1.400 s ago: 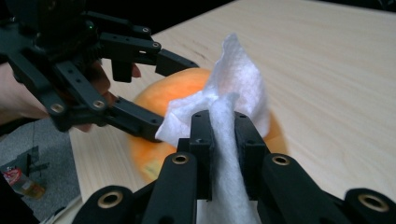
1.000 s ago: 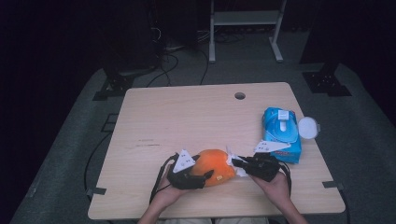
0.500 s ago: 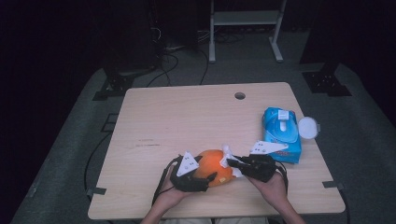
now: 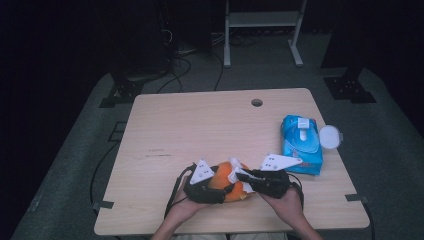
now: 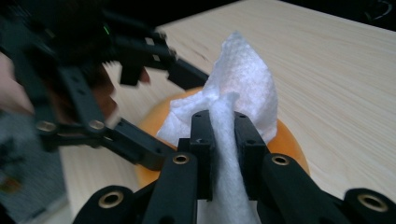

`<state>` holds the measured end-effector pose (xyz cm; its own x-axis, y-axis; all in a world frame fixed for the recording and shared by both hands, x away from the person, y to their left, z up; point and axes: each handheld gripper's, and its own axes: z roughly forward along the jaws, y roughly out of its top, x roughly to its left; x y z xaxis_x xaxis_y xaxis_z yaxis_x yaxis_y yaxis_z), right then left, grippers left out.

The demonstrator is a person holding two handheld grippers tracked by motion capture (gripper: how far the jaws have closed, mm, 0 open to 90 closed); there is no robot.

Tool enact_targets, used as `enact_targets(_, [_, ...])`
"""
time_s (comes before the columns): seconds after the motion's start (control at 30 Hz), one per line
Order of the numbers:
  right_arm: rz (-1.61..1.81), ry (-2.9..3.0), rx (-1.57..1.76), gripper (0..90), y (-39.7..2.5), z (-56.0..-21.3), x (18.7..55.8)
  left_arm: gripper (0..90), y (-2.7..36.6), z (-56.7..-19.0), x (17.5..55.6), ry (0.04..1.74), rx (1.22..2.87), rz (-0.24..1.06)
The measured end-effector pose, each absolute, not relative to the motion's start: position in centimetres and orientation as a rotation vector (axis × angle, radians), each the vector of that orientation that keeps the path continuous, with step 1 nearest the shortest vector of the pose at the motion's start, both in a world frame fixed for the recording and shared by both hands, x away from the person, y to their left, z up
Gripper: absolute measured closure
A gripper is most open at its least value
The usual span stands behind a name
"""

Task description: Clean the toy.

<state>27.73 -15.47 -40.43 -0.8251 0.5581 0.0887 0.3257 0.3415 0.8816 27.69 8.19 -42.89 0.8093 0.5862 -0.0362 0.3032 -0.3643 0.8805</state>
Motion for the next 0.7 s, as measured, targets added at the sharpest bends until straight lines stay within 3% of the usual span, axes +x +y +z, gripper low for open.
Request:
enact_targets(0.2, [1.475, 2.337, 0.921, 80.2, -17.2, -41.5, 28.9, 13.2, 9.8, -42.7, 28.4, 0.722, 1.929, 0.209])
enact_targets(0.33, [1.468, 2.332, 0.909, 80.1, -16.7, -41.3, 28.5, 23.3, 9.0, -43.2, 28.2, 0.722, 1.966, 0.266])
enact_targets(0.47, [1.517, 2.348, 0.813, 80.0, -15.6, -40.5, 27.4, 25.1, 8.3, -43.0, 28.0, 0.696, 1.978, 0.296])
enact_targets(0.7, [1.495, 2.323, 0.863, 80.2, -16.5, -40.7, 28.1, 12.4, 8.8, -43.3, 28.3, 0.763, 1.965, 0.228])
